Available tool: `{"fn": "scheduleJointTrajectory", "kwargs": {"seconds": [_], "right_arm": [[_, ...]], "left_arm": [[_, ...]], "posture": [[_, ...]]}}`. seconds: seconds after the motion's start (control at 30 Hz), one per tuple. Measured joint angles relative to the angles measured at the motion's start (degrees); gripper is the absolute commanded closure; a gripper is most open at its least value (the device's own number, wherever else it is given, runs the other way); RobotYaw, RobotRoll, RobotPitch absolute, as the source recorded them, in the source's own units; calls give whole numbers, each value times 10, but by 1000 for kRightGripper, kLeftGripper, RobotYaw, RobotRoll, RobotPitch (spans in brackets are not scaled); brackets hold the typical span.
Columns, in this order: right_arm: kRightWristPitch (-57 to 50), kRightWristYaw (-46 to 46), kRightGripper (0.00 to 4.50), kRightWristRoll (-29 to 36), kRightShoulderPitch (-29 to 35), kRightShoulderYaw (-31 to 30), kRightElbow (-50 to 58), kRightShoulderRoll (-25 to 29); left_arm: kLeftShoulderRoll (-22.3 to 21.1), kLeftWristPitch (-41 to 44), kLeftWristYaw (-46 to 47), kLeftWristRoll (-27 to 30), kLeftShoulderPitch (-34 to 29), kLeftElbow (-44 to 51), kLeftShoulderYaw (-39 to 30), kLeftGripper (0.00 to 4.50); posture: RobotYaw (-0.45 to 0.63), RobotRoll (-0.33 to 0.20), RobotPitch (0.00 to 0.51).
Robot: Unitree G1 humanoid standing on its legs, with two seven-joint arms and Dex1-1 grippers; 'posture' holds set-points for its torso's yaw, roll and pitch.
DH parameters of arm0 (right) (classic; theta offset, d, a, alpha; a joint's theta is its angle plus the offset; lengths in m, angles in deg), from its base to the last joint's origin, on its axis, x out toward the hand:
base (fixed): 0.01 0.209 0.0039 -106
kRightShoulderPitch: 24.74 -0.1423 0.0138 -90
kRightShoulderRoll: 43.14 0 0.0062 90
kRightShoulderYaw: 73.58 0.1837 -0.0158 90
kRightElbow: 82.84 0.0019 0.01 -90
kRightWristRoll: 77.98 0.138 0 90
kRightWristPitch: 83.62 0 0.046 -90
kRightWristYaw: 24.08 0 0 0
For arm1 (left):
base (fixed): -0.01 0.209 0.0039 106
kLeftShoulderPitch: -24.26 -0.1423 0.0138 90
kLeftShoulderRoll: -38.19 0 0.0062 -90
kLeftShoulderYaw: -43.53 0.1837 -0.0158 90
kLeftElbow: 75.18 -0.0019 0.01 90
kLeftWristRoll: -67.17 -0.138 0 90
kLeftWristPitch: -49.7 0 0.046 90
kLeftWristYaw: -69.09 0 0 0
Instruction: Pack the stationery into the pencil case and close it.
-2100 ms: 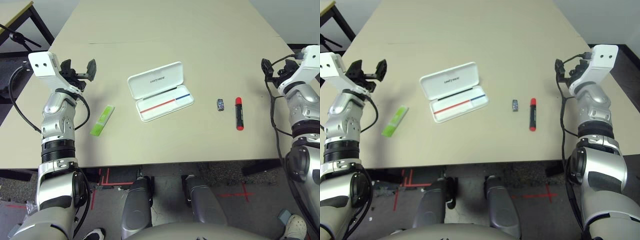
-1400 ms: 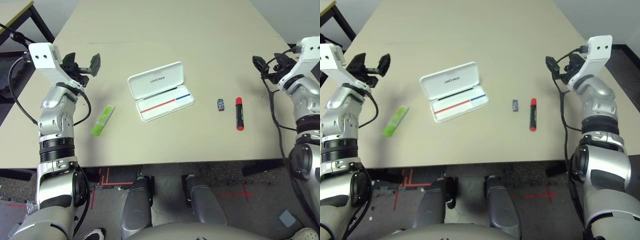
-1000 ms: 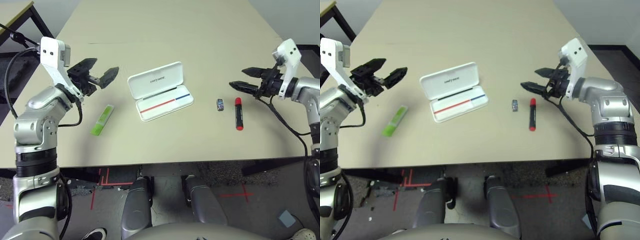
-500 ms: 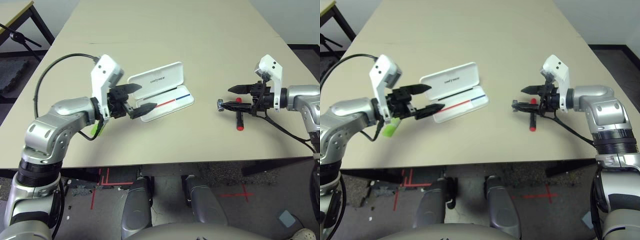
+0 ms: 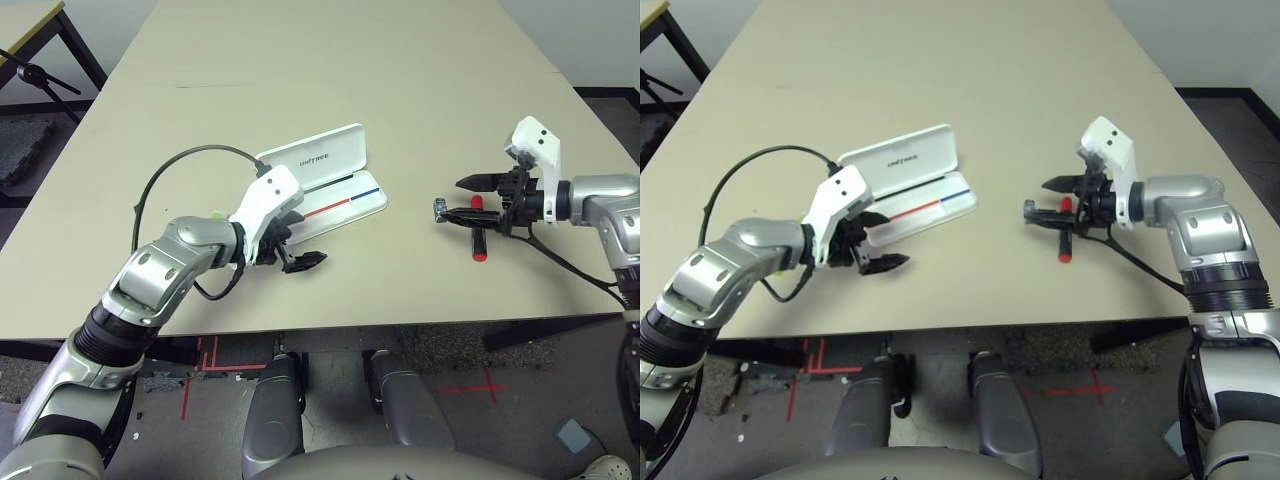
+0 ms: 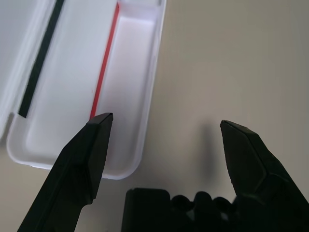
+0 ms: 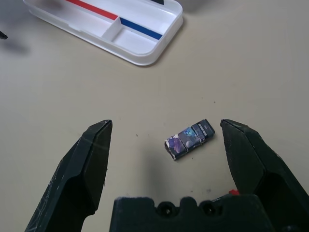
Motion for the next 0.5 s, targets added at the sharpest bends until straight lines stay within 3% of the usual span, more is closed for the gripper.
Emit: {"fn": "scheduleJointTrajectory", "kwargs": {"seconds": [0.23,0.33,0.5], "right_arm": [[5,-3,46,-3,4,-3,1,0],[8,-4,0,-3,5,-3,1,0],[8,-3,0,-3,8,-3,1,0]], "left_arm": [[18,-13,-14,-24,0,-29,8,0],[22,-15,-21,-32,1,-32,13,616],[26,-20,-29,-38,6,-41,13,2517]], "posture": [[-117,0,175],[-119,0,174],[-121,0,174]]}}
